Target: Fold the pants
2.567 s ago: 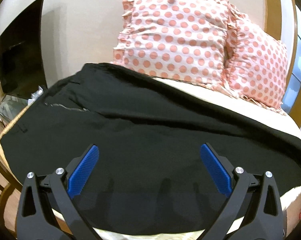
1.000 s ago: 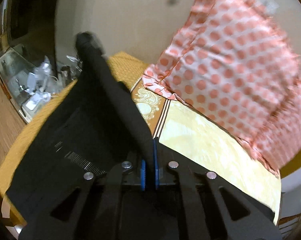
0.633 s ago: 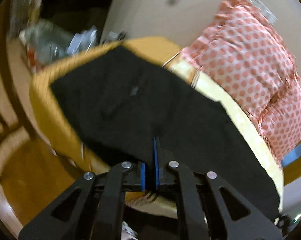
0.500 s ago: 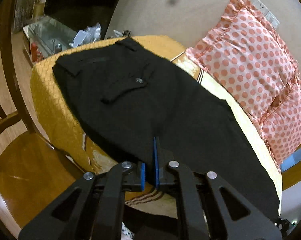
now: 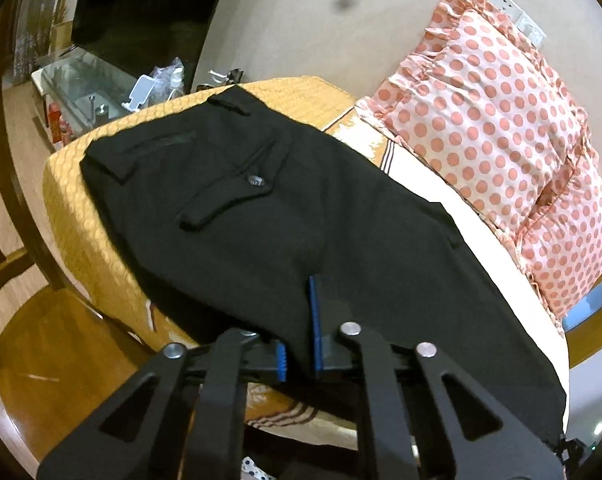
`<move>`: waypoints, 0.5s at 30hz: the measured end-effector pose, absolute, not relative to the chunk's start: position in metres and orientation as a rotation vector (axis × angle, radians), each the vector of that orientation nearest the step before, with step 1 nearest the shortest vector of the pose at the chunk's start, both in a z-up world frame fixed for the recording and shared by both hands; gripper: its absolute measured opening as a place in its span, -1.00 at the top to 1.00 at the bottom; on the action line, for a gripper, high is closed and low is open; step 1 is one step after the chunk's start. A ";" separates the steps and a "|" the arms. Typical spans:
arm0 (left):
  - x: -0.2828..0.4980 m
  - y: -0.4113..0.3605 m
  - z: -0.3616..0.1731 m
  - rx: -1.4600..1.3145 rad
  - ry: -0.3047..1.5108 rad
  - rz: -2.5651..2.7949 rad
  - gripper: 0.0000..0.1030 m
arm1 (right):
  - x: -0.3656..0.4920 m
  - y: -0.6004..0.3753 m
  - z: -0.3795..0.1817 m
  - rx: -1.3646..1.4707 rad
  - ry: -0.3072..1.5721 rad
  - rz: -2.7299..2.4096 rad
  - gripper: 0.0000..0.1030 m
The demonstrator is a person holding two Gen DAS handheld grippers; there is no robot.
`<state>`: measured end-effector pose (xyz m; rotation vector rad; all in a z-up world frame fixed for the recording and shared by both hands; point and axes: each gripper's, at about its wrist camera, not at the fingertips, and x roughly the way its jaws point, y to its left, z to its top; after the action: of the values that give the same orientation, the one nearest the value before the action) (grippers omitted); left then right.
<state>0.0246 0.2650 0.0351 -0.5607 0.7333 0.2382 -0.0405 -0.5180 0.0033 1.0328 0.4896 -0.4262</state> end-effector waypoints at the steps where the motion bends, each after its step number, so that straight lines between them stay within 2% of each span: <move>1: 0.026 0.267 0.037 -0.552 0.732 0.232 0.87 | -0.042 -0.515 0.006 1.022 0.484 -0.428 0.95; 6: 0.026 0.289 0.048 -0.591 0.698 0.221 0.88 | -0.043 -0.502 0.009 0.972 0.511 -0.434 0.95; 11: 0.028 0.280 0.035 -0.551 0.737 0.233 0.86 | -0.046 -0.506 0.000 1.001 0.509 -0.453 0.95; 13: 0.024 0.280 0.028 -0.581 0.738 0.225 0.78 | -0.046 -0.505 0.002 0.969 0.507 -0.466 0.95; 15: 0.019 0.281 0.021 -0.618 0.732 0.214 0.59 | -0.047 -0.509 0.002 0.975 0.502 -0.466 0.95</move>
<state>0.0193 0.2814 0.0215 -0.6179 0.7315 0.2145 -0.0472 -0.5087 0.0015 0.9746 0.5016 -0.4662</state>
